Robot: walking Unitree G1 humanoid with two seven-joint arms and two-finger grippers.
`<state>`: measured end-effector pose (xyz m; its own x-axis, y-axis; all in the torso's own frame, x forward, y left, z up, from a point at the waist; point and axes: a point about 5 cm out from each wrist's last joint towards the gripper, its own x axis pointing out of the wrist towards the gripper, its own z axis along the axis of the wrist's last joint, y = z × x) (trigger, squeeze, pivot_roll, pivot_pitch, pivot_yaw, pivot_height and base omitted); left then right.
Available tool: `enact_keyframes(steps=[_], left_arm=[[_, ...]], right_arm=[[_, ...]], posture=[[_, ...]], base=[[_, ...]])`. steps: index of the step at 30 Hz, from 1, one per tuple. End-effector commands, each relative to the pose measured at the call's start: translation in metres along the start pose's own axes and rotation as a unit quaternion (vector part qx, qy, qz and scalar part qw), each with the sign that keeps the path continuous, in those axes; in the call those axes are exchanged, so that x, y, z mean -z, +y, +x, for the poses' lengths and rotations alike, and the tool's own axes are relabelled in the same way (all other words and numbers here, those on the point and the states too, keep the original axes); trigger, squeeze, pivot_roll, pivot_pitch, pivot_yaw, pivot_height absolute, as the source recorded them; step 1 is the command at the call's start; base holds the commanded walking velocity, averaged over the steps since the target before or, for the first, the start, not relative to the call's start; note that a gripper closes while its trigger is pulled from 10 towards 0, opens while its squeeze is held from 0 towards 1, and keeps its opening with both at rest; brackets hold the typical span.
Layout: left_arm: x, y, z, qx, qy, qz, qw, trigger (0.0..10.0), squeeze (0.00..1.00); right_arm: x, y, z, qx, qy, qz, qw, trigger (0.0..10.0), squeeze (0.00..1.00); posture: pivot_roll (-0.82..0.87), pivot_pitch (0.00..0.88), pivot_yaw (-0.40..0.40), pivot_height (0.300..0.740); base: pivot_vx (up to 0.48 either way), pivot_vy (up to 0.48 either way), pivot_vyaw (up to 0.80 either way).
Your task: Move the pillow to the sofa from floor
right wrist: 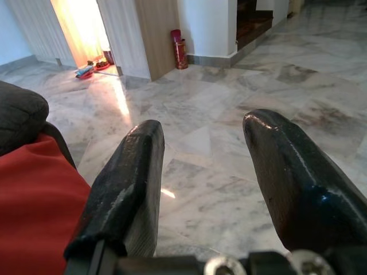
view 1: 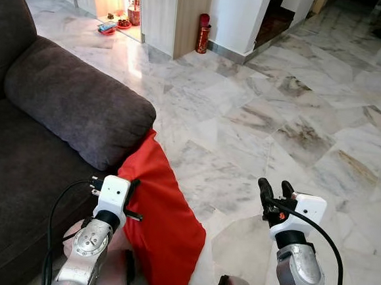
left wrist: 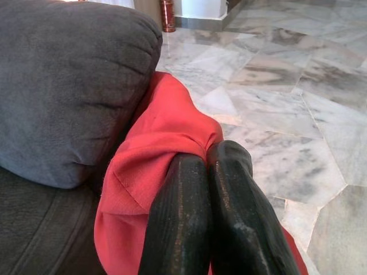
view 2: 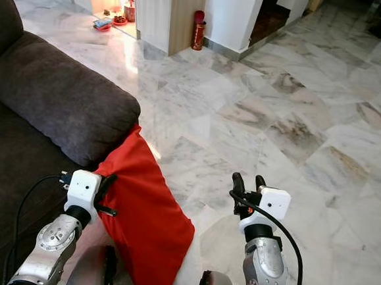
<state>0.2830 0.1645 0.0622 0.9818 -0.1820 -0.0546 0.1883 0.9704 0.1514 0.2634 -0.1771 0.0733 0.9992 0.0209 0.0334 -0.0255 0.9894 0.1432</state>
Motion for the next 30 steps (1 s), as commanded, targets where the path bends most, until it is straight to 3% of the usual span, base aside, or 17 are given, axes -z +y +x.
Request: enact_keyframes(steps=[1,23,30], left_arm=[[-0.0292,0.0046,0.0085,-0.004,-0.062,0.010,0.998,10.0,0.00],[-0.0274,0.0030,0.0069,0.001,-0.057,0.004,0.998,10.0,0.00],[-0.0266,0.0035,0.0075,0.001,-0.056,0.004,0.998,10.0,0.00]], right_arm=[[-0.0053,-0.0005,0.0017,0.005,-0.014,-0.001,1.000,10.0,0.00],[-0.0047,-0.0027,0.0014,0.013,-0.016,0.001,1.000,10.0,0.00],[-0.0046,-0.0038,0.0017,0.014,-0.018,-0.001,1.000,10.0,0.00]], posture=[[-0.04,0.000,-0.050,0.588],[-0.04,0.000,-0.046,0.588],[-0.04,0.000,-0.044,0.631]], base=[[0.000,0.000,0.00],[0.000,0.000,0.00],[0.000,0.000,0.00]])
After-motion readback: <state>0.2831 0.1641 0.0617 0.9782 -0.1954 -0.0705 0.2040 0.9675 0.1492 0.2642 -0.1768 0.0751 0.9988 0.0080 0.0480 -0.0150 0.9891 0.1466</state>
